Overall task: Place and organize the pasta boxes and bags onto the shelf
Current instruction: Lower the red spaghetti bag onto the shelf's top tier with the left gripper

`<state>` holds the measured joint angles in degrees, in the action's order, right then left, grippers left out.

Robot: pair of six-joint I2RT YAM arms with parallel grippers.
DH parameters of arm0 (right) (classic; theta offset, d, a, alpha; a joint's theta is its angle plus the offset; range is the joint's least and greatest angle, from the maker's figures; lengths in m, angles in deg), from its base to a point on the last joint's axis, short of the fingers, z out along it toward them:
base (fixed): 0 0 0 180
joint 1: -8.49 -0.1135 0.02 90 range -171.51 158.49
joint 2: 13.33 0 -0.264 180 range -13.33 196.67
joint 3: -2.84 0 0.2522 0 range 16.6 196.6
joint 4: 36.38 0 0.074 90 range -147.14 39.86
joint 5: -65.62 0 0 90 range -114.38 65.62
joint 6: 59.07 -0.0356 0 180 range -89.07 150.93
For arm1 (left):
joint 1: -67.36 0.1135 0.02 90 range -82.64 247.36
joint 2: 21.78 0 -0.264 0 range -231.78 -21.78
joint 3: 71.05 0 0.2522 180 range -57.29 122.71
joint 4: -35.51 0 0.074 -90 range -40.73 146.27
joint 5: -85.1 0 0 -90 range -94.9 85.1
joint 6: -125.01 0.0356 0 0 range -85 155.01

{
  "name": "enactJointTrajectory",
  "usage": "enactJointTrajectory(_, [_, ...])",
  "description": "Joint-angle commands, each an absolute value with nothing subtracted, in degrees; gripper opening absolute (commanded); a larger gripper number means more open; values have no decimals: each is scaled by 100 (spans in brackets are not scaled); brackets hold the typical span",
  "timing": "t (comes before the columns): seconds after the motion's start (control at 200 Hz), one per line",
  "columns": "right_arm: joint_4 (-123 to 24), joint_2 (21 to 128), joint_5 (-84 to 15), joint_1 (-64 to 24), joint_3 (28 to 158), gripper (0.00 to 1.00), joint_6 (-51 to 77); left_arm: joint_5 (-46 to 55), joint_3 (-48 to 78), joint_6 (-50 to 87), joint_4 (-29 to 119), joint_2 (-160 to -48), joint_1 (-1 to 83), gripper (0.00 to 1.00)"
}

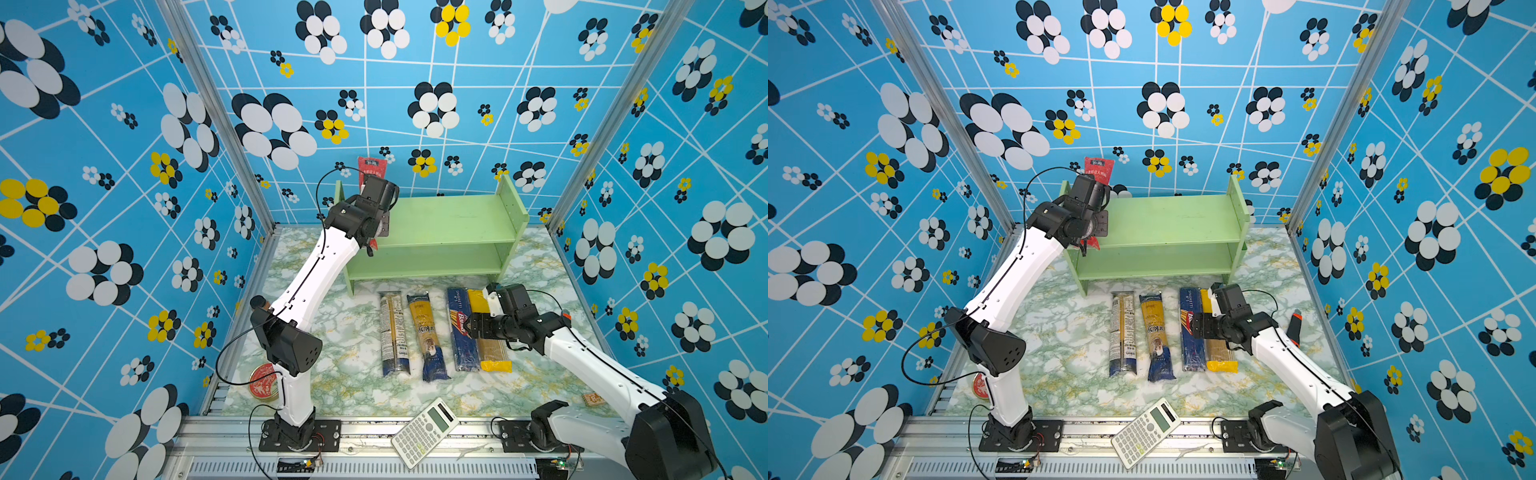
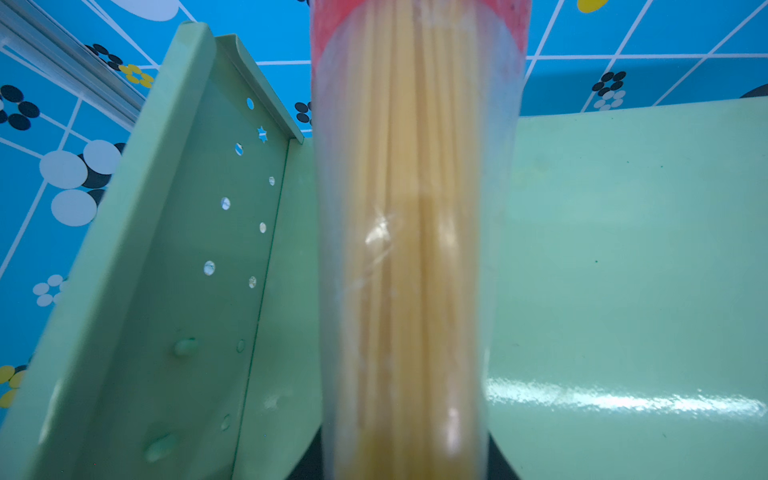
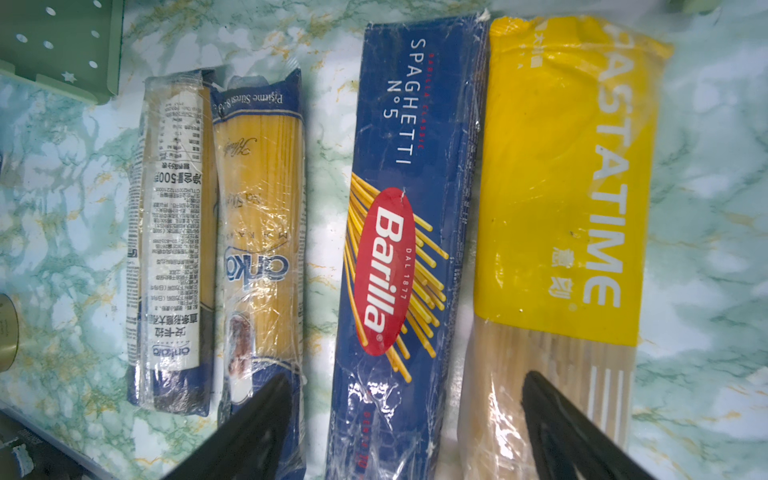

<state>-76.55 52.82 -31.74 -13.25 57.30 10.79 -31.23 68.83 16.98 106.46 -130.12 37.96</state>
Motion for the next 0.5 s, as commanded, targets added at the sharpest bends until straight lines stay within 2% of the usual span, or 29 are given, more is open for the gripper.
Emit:
enactJointTrajectory(0.0, [-7701, 5276, -3156, -1371, 5611, 89, 1184, -3346, 7244, 1588, 10064, -12979, 3739, 25])
enactJointTrajectory(0.5, [-7642, 5337, -3160, -1364, 5567, 90, 1182, -3294, 7252, 1470, 10094, -13138, 3722, 28])
